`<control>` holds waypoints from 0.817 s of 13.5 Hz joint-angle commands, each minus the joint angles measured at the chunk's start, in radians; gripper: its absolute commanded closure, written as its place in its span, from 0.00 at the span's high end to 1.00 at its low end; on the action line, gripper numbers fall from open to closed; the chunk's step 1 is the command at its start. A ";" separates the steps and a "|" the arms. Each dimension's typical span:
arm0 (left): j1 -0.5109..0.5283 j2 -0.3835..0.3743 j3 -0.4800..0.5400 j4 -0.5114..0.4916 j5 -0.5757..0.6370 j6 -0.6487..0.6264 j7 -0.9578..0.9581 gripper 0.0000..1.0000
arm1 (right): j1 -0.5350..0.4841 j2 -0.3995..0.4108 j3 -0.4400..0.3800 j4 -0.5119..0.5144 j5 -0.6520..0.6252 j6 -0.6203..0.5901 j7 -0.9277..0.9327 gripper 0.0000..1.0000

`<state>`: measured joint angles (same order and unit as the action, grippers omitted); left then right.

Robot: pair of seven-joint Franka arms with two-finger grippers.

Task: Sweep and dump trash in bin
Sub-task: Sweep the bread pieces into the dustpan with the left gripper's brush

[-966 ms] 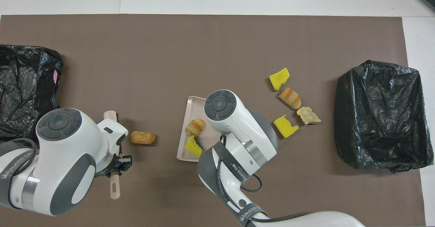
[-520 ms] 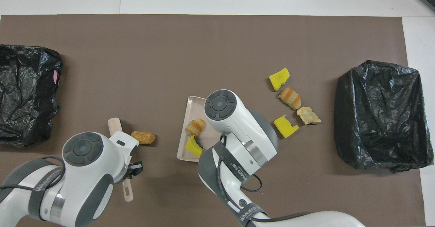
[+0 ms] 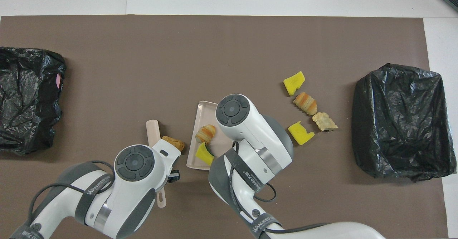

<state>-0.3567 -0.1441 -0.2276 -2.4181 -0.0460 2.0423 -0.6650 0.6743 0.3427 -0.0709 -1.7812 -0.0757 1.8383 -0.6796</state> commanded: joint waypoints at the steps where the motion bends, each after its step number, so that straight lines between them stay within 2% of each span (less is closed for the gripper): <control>1: -0.024 0.008 0.011 0.024 -0.002 -0.004 -0.010 0.00 | -0.012 -0.011 0.006 -0.021 -0.016 0.024 0.029 0.00; 3: -0.044 0.024 0.010 0.043 -0.021 0.031 -0.031 0.00 | -0.012 -0.011 0.006 -0.021 -0.016 0.024 0.029 0.00; 5: -0.082 0.043 0.005 0.048 -0.124 0.113 -0.025 0.00 | -0.012 -0.011 0.006 -0.021 -0.016 0.024 0.029 0.00; 8: -0.090 0.047 0.004 0.059 -0.178 0.113 0.048 0.00 | -0.012 -0.011 0.006 -0.021 -0.016 0.024 0.029 0.00; 11: -0.088 0.077 0.004 0.111 -0.239 0.101 0.165 0.00 | -0.012 -0.011 0.006 -0.021 -0.016 0.024 0.029 0.00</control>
<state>-0.4340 -0.1019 -0.2346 -2.3582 -0.2510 2.1453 -0.5635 0.6738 0.3427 -0.0725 -1.7821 -0.0757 1.8383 -0.6796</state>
